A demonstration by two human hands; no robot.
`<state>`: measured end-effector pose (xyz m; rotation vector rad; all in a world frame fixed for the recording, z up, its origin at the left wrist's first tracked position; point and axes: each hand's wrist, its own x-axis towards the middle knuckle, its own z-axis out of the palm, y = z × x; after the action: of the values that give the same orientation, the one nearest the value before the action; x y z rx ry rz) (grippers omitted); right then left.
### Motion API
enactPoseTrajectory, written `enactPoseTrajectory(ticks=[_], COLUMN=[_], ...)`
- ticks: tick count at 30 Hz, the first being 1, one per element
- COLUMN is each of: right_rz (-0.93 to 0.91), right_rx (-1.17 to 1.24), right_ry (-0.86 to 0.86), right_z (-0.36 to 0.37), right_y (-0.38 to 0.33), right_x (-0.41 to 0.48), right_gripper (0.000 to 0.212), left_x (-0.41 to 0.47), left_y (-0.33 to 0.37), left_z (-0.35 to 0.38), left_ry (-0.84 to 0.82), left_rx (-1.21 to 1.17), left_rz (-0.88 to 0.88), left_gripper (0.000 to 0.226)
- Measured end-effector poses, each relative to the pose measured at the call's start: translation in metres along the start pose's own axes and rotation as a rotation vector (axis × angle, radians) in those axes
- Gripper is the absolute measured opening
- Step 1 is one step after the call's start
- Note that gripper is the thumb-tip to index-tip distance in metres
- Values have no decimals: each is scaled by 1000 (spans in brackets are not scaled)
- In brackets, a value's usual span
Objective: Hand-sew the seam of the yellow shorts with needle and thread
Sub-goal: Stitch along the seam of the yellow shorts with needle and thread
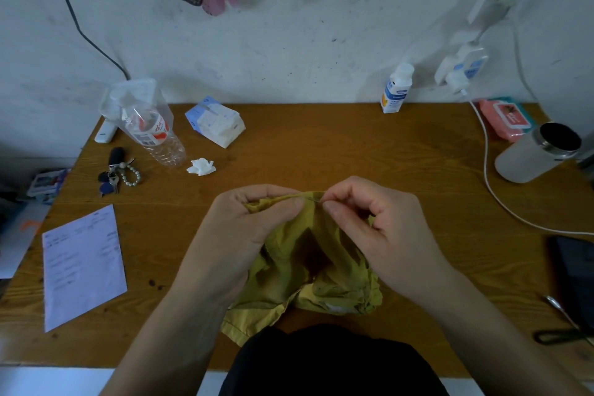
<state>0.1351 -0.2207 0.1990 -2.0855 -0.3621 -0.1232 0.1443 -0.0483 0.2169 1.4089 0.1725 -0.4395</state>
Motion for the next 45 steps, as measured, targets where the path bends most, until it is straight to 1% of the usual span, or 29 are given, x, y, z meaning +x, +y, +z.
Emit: enactPoseTrajectory(ticks=[2, 4, 6, 7, 9, 12, 15, 19, 21, 24, 27, 29, 33, 36, 40, 45], right_rz=[11, 44, 109, 149, 207, 240, 239, 192, 162, 131, 121, 141, 190, 235, 314, 377], right_rx=[-21, -2, 89, 135, 190, 251, 212, 4, -106, -222, -257, -217, -63, 43, 220, 426], right_ry=[-23, -84, -167, -209, -288, -330, -276, -151, -114, -61, -44, -47, -96, -116, -185, -278], right_z=[-1, -4, -8, -10, -14, -18, -17, -12, -8, -3, -1, -3, -9, -14, -21, -27], right_y=[1, 2, 4, 5, 6, 4, 0, -5, -8, -11, -12, -11, -9, -5, 0, 7], right_x=[0, 1, 3, 4, 7, 9, 7, 3, 2, -1, -2, -2, -1, -1, 1, 3], right_gripper=[11, 22, 33, 35, 31, 17, 16, 11, 9, 8, 8, 7, 16, 12, 16, 17], left_x=[0, -1, -1, -1, -1, -1, -3, -5, -7, -10, -10, -8, -5, -2, 0, 2], left_y=[0, 1, 1, 1, 2, 2, 2, -4, -8, -14, -15, -14, -11, -10, -10, -8], left_z=[0, 1, 1, 1, 1, 0, 3, 11, 18, 28, 30, 27, 24, 23, 21, 19], left_ry=[7, 15, 16, 12, -7, -14, 27, 194, 243, 279, 288, 266, 211, 194, 182, 93], left_rx=[54, 80, 105, 126, 176, 277, 344, 487, 575, 648, 656, 630, 590, 562, 501, 362], left_rz=[19, 35, 49, 58, 80, 116, 154, 253, 335, 423, 436, 418, 349, 305, 256, 149], left_gripper=[15, 14, 13, 12, 8, 19, 18, 16, 17, 17, 16, 15, 15, 13, 10, 9])
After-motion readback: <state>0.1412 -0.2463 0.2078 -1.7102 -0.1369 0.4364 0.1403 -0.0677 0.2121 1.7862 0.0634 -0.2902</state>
